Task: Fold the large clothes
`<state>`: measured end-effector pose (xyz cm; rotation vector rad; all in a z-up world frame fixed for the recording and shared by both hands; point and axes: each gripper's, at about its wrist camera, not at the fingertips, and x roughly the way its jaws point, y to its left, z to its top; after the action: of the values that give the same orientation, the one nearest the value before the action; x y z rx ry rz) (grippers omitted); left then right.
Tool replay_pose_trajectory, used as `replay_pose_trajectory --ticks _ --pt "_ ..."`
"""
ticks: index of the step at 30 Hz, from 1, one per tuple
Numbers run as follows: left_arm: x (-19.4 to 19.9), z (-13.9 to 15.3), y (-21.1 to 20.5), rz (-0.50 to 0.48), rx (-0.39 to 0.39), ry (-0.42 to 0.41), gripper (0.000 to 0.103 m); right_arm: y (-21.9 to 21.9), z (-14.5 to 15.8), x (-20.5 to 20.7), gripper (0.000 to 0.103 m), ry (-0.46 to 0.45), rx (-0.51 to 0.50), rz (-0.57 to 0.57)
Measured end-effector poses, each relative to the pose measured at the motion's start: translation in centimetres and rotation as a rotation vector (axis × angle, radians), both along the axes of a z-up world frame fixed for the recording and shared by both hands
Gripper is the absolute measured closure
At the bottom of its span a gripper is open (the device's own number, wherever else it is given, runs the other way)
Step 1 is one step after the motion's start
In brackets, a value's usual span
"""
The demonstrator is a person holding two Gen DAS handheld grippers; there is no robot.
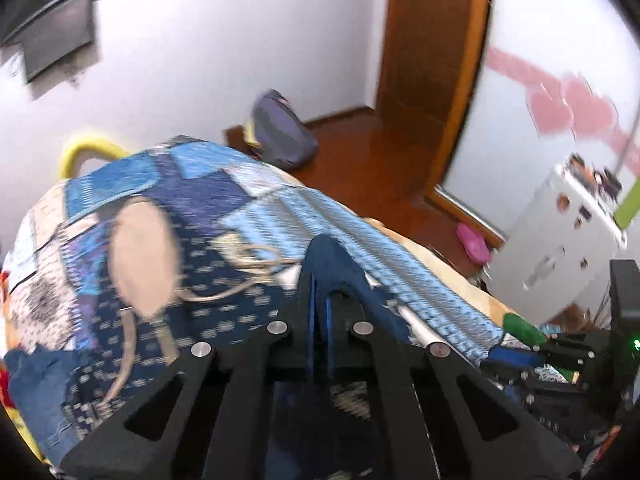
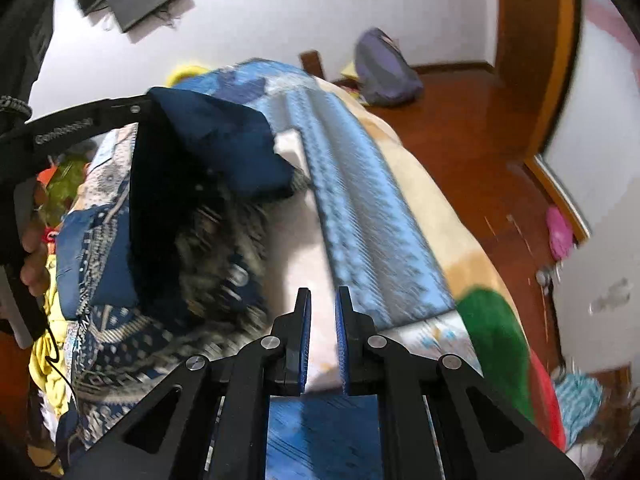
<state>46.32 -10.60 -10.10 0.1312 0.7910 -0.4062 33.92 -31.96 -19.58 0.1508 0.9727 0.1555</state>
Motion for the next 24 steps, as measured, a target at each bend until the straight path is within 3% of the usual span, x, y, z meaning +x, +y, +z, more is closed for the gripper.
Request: replay_pose_trajectory --ticks 4,7,11,16,18,20,23,24 --pt "-1.5 0.7 6.3 0.090 -0.002 -0.026 0.100 3.4 0.5 2.0 0.095 -0.026 -0.048 0.071" --pt "-2.3 -0.5 10.5 0.151 0.021 -0.011 0.100 6.1 -1.1 3.8 0.095 0.008 -0.145 0.114" --pt "-3.9 -4.4 15.7 0.214 0.004 0.086 0.100 7.8 -4.0 4.6 0.095 0.031 -0.317 0.152" --pt "-6.2 -9.5 18.6 0.250 -0.029 0.192 0.100 8.0 -4.0 3.6 0.092 -0.013 -0.363 0.150" --pt "-7.1 -11.6 19.4 0.259 -0.034 0.233 0.099 8.0 -4.0 3.6 0.073 -0.012 -0.400 0.119" --pt "-7.7 -14.0 20.1 0.264 -0.039 0.294 0.094 7.8 -3.7 3.4 0.024 -0.049 -0.498 0.058" --pt "-8.6 -14.4 20.3 0.266 -0.027 0.283 0.081 6.8 -3.8 3.2 0.021 -0.037 -0.452 0.066" --pt "-8.8 -14.2 20.2 0.271 -0.007 0.276 0.070 6.3 -3.7 3.2 0.021 -0.026 -0.420 0.060"
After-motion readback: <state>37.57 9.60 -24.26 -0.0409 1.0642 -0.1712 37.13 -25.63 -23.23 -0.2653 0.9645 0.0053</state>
